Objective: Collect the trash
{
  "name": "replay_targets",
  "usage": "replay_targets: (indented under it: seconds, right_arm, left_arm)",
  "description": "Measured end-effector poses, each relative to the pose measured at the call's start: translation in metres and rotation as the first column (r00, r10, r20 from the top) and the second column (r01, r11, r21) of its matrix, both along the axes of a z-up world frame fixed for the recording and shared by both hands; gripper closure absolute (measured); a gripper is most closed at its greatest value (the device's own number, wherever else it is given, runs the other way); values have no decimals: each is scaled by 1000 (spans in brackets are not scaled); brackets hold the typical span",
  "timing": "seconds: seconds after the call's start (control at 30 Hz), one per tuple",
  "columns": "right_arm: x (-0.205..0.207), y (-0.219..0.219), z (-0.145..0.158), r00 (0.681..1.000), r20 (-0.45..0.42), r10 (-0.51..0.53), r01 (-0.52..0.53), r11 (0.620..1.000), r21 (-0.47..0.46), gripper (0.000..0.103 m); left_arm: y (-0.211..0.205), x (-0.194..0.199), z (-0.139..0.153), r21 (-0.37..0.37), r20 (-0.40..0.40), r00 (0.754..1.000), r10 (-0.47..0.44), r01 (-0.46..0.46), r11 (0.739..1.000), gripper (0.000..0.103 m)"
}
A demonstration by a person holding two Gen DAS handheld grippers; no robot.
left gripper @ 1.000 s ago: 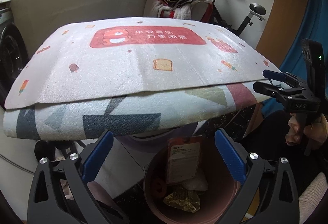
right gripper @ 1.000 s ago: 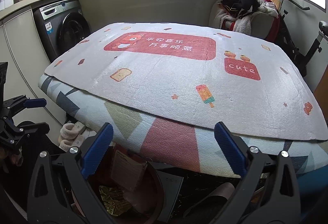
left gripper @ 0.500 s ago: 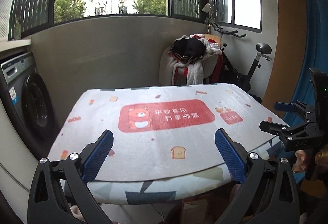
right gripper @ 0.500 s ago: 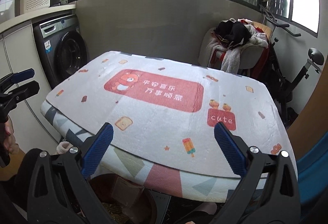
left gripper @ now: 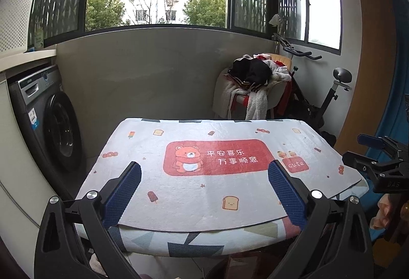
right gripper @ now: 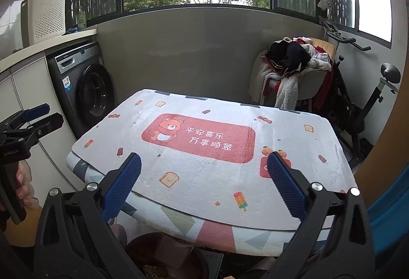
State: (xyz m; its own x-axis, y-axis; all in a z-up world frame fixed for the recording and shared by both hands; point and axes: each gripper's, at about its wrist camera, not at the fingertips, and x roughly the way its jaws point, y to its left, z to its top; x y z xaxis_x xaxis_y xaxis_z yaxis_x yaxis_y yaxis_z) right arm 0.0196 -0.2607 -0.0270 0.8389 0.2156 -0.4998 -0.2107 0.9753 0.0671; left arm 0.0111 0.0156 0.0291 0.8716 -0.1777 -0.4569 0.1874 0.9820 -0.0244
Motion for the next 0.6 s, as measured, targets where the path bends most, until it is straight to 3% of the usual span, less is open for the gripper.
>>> replay_targets:
  seconds: [0.6]
  right_arm:
    - [-1, -2, 0, 1000, 2, -14, 14, 1000, 7, 6]
  left_arm:
    - [-9, -3, -6, 63, 6, 1000, -17, 17, 998, 6]
